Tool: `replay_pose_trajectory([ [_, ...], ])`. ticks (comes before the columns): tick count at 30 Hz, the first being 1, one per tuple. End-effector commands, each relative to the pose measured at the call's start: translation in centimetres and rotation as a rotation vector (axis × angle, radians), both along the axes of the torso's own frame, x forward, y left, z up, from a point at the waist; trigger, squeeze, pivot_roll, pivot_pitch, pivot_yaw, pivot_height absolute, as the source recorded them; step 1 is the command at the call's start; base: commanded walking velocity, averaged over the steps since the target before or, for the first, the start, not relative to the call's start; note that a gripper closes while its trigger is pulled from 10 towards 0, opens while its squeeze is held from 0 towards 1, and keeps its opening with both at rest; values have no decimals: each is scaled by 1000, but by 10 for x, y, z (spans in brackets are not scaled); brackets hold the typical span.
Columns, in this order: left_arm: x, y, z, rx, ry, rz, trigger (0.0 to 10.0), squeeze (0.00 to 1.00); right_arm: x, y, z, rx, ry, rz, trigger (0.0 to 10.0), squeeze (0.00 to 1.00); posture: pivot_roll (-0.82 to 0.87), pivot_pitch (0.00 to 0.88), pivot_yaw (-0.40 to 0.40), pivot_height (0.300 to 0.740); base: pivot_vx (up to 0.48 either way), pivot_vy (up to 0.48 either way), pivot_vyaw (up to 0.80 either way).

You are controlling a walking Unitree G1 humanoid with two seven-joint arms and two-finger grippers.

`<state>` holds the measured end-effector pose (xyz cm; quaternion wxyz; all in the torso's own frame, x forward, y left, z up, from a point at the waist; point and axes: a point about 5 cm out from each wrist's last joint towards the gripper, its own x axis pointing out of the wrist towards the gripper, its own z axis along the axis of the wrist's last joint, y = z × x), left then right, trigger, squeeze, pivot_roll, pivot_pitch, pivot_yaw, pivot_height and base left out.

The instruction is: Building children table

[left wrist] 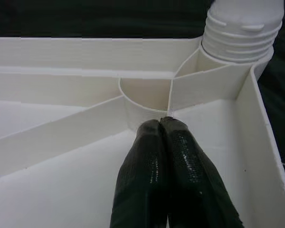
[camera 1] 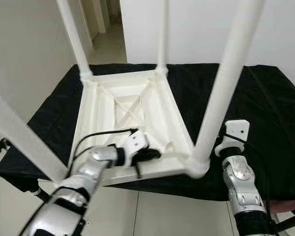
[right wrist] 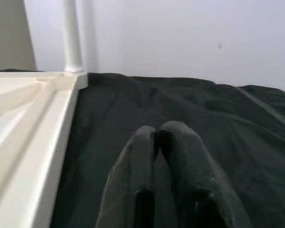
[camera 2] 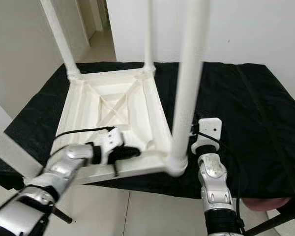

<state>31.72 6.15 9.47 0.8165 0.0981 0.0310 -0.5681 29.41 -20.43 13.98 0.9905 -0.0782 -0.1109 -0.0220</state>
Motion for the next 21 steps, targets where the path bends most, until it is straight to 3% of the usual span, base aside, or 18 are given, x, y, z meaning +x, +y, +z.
replay_pose_trajectory([
  [1,4,1,-11,11,50,133,0,0,4,4,1,5,2,-3,10000,0,-157,0,58,740,0,0,0],
  [6,15,0,-2,-12,36,219,0,0,6,3,3,25,-7,-29,10000,0,-155,0,54,740,0,0,0],
  [11,17,0,1,-9,20,228,0,0,5,-1,2,34,-5,-67,10000,0,-154,0,53,740,0,0,0],
  [12,18,0,2,-2,11,230,4392,0,4,-5,2,42,-12,-115,10000,0,-154,0,53,740,0,0,0],
  [13,18,0,3,-3,8,222,10000,0,1,-11,1,67,-20,-172,10000,0,-153,0,54,740,0,0,0],
  [14,17,0,3,-8,13,207,10000,0,-2,-15,-1,102,-27,-215,10000,0,-155,0,56,740,0,0,0],
  [15,15,-1,4,-17,14,192,10000,118,-5,-18,-2,127,-29,-255,10000,0,-155,0,56,740,0,0,0],
  [16,15,-1,4,-17,14,192,10000,118,-5,-18,-2,127,-29,-255,10000,0,-155,0,56,740,0,0,0],
  [17,13,-3,5,-38,28,171,10000,1000,-10,-19,-6,168,-26,-285,10000,0,-155,0,55,740,0,0,0],
  [19,11,-4,5,-53,34,154,10000,1000,-14,-18,-9,192,-24,-302,10000,0,-157,0,57,740,0,0,0],
  [20,8,-7,8,-63,13,143,10000,1000,-20,-16,-14,220,-14,-325,10000,110,-159,0,57,740,0,0,0],
  [21,8,-7,8,-63,13,143,10000,1000,-20,-16,-14,220,-14,-325,10000,110,-159,0,57,740,0,0,0],
])
